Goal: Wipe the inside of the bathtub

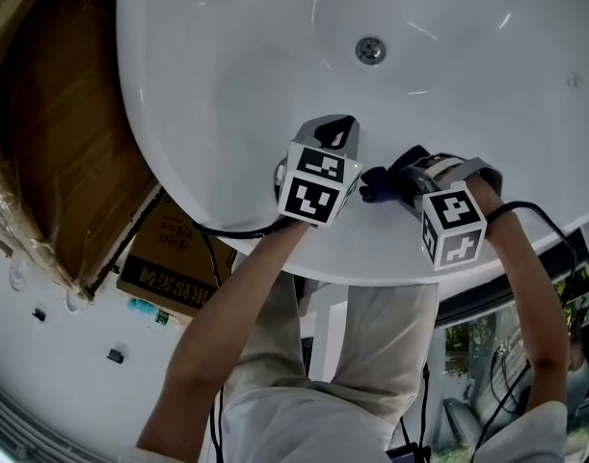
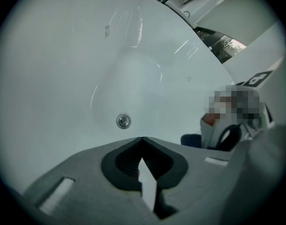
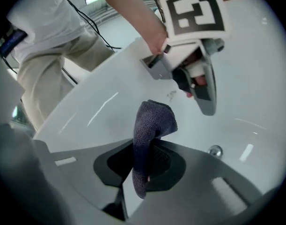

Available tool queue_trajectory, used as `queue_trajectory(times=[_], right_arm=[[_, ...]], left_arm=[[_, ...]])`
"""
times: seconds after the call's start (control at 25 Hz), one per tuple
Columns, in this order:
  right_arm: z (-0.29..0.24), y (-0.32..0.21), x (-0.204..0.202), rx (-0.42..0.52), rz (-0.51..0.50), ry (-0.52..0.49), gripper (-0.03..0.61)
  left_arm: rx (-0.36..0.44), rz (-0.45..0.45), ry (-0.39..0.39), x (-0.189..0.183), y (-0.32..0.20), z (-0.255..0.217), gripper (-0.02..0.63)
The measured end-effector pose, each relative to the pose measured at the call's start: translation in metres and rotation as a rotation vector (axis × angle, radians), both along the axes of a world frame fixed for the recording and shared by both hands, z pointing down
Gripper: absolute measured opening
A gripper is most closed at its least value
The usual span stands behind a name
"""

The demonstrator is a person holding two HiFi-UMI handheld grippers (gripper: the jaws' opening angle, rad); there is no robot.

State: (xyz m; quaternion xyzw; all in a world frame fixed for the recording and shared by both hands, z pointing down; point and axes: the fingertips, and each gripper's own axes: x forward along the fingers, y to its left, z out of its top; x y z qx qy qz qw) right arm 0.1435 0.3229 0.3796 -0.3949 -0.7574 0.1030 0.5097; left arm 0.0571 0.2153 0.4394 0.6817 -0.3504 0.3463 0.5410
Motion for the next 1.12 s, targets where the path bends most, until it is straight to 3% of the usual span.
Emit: queue_trajectory(times=[0.32,0.52,0.8,1.12], right_arm=[[0.088,-0.080,0.012,0.275,0.110,0.038,0.048],[0.118,-0.096,0.016,0.340,0.118,0.050,0.048],[0.169,-0.100,0.034,0.358,0.035,0.127,0.048],[0.219,-0.087,0.056,0.314,-0.020,0.259,0.049]], left_arm=[[-0.008,0.004,0.008,0.007,0.003,0.004,-0.002],[-0.002,0.004,0.007,0.007,-0.001,0.009,-0.002],[-0.007,0.014,0.009,0.017,0.001,0.015,-0.002],[-0.012,0.023,0.007,0.022,0.002,0.018,-0.002]])
